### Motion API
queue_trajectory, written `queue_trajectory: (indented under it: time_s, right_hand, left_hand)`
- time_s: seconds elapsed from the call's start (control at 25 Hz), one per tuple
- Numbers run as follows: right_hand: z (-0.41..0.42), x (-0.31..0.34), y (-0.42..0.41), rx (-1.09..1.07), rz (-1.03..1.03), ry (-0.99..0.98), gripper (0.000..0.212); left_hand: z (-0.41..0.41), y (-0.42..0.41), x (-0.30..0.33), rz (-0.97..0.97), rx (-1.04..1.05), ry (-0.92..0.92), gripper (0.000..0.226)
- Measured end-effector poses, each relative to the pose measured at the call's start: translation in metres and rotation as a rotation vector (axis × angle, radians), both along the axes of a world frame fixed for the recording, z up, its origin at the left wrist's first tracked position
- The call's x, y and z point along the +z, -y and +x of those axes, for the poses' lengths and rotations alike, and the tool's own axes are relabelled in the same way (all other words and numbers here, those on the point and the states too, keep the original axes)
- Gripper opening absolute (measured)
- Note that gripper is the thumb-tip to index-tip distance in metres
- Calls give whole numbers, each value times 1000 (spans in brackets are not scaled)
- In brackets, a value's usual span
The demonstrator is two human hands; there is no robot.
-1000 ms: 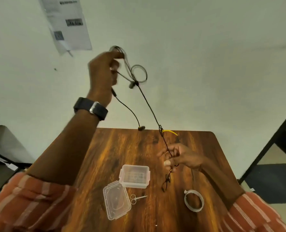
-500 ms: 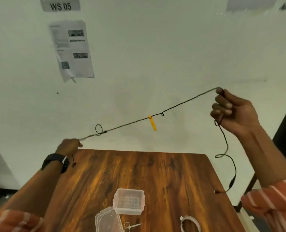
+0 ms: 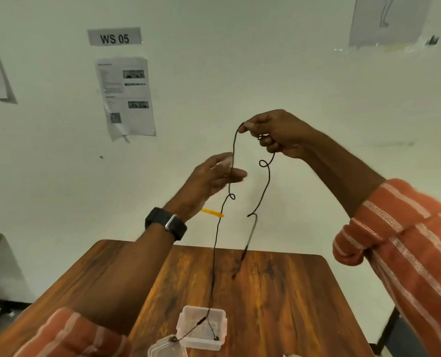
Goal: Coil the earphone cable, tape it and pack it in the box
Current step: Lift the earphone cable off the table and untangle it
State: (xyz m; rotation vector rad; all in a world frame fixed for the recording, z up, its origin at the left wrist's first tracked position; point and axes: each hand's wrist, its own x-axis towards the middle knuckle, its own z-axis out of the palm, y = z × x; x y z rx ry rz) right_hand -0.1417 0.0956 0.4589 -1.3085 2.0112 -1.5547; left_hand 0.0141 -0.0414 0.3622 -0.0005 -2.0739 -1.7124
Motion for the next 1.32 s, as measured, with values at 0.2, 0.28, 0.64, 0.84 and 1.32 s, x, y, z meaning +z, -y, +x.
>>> queue_trajectory:
  time_s: [0.2, 0.28, 0.64, 0.84, 1.32]
  right_hand:
    - [-27, 1, -26, -158, -137, -399, 17]
    - [-42, -11, -48, -119, -74, -422, 13]
    - [-108, -125, -102, -33, -11, 63, 55]
    - [-122, -222, -126, -119, 128, 261, 68]
    - [-37, -73, -47, -89, -35, -38, 68]
  left_hand:
    - [4, 21, 54, 78, 147, -5, 21]
    - [16, 41, 73, 82, 206, -24, 18]
    - [38, 100, 162, 394, 34, -459, 16]
    - [40, 113, 203, 572, -92, -579, 16]
    - [-10, 27, 176, -233, -89, 301, 49]
